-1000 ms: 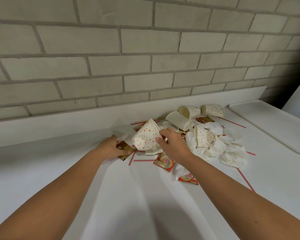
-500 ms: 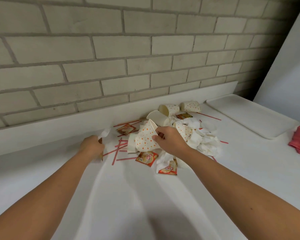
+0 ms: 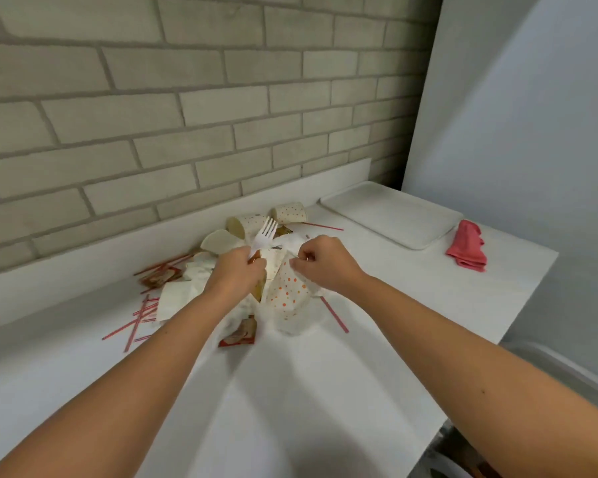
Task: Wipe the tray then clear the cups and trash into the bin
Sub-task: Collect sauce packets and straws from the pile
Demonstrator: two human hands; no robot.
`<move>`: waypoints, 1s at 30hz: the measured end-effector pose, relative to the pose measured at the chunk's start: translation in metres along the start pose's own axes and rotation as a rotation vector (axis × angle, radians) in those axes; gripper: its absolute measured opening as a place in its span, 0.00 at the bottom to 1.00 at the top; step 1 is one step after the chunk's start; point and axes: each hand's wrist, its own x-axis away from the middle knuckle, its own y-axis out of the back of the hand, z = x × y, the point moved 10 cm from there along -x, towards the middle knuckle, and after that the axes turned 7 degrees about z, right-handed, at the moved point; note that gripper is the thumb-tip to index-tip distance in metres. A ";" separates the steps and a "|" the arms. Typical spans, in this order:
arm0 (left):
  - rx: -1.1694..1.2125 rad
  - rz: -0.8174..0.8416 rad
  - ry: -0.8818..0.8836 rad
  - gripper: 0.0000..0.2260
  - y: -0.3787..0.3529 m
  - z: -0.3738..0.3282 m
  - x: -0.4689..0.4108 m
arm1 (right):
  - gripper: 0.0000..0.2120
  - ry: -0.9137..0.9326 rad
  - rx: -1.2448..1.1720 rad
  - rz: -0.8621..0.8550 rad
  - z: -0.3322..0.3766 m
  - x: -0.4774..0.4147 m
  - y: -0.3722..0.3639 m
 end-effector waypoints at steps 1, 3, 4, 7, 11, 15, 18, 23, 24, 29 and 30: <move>0.006 0.025 -0.021 0.15 -0.019 -0.021 0.001 | 0.15 -0.031 0.015 -0.012 -0.016 0.007 0.014; 0.023 0.060 -0.054 0.15 -0.049 -0.053 0.003 | 0.14 -0.078 0.044 -0.010 -0.040 0.018 0.034; 0.034 0.081 -0.073 0.16 -0.067 -0.071 0.006 | 0.13 -0.102 0.061 -0.012 -0.055 0.026 0.046; 0.047 0.160 -0.125 0.15 -0.118 -0.120 0.015 | 0.18 -0.180 0.100 0.003 -0.100 0.048 0.076; 0.094 0.292 -0.185 0.10 -0.193 -0.179 0.033 | 0.19 -0.315 0.159 0.041 -0.169 0.086 0.113; 0.115 0.406 -0.253 0.10 -0.261 -0.227 0.057 | 0.19 -0.421 0.206 0.081 -0.233 0.125 0.137; 0.131 0.493 -0.276 0.07 -0.311 -0.254 0.077 | 0.19 -0.493 0.209 0.109 -0.283 0.155 0.146; 0.069 0.619 -0.268 0.12 -0.400 -0.254 0.099 | 0.15 -0.646 0.225 0.181 -0.369 0.200 0.135; 0.019 0.626 -0.263 0.13 -0.415 -0.249 0.100 | 0.12 -0.666 0.232 0.195 -0.385 0.209 0.129; -0.076 0.655 -0.108 0.10 -0.467 -0.216 0.104 | 0.12 -0.687 0.214 0.212 -0.450 0.242 0.094; -0.108 0.655 -0.080 0.11 -0.474 -0.208 0.104 | 0.13 -0.691 0.202 0.208 -0.458 0.246 0.089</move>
